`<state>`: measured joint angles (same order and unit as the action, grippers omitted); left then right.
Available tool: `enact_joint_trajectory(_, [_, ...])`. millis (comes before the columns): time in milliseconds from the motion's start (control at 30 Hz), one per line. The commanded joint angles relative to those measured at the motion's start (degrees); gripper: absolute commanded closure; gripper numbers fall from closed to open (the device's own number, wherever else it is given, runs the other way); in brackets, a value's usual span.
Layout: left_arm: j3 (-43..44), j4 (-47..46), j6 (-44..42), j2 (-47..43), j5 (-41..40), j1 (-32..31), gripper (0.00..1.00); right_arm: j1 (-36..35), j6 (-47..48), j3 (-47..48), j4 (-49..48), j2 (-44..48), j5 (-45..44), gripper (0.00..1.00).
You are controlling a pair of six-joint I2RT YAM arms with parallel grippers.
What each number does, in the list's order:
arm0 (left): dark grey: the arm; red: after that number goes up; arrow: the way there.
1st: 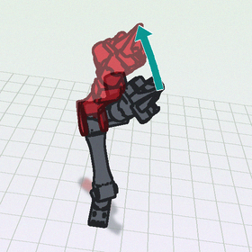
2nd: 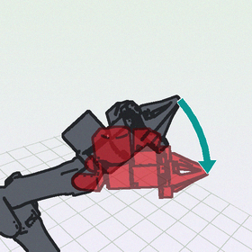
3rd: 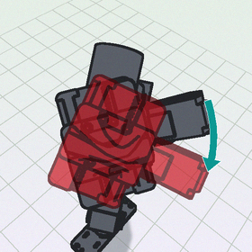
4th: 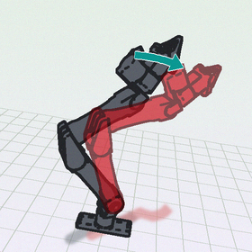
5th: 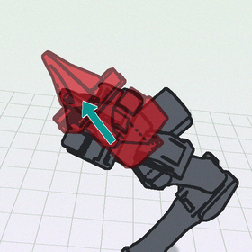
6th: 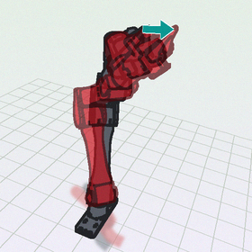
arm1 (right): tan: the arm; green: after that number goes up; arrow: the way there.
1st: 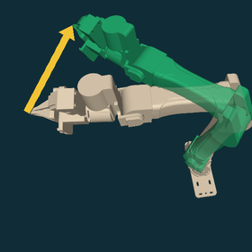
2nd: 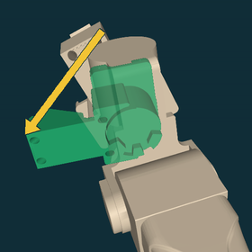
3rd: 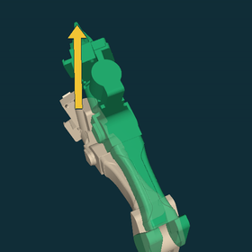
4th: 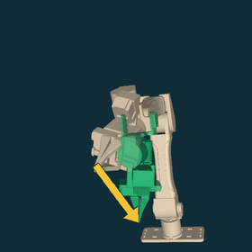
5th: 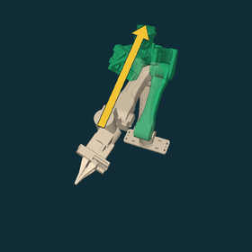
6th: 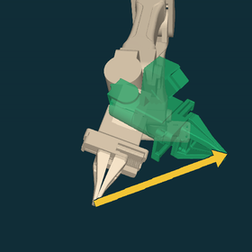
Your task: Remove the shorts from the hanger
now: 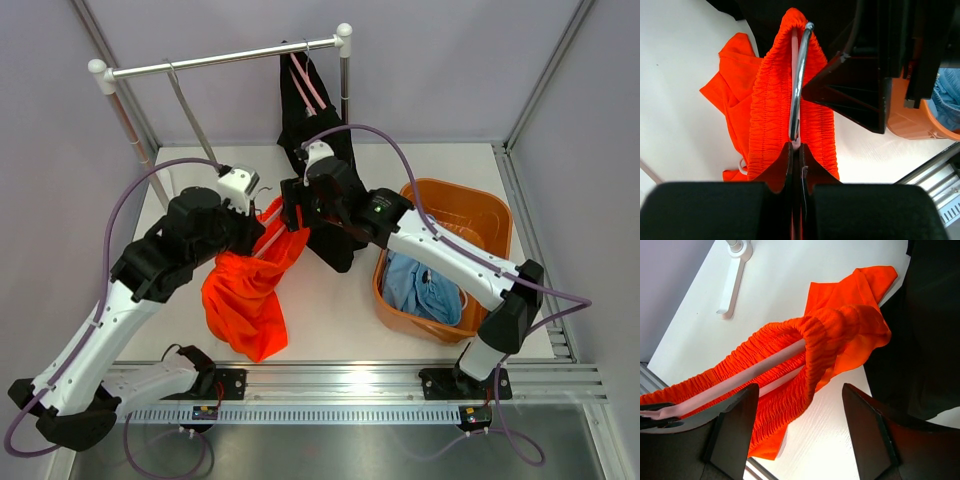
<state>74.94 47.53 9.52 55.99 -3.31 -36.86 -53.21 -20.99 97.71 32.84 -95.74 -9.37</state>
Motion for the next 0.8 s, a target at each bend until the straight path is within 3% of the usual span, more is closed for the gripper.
enact_joint_trajectory(0, [1.09, -4.99, 0.41, -1.67, 2.96, -0.23, 1.0, 0.21, -0.98, 2.84, -0.67, -1.02, 0.58, 0.26])
enact_joint_trajectory(233, [2.84, -3.23, -0.11, -4.13, 2.96, -0.23, 1.0, 0.12, -0.72, 3.8, -0.14, -1.9, -1.18, 0.56])
enact_joint_trajectory(367, [1.97, -2.09, -0.38, -5.88, 4.44, -0.23, 1.0, 0.21, 0.51, 5.03, 0.64, -1.73, -3.28, 0.85])
enact_joint_trajectory(433, [1.27, -2.26, -0.38, -6.85, 4.89, -0.23, 1.0, 0.3, 1.39, 6.08, 2.13, -1.9, -6.53, 0.93])
enact_joint_trajectory(533, [0.3, -1.13, -0.73, -8.35, 4.37, -0.23, 1.0, 0.65, 2.09, 7.75, 3.72, -1.82, -10.84, 1.0])
enact_joint_trajectory(767, [-2.33, -0.59, -1.96, -12.83, 6.65, -0.23, 1.0, 4.78, 1.57, 9.25, 5.21, -1.02, -10.85, 1.0])
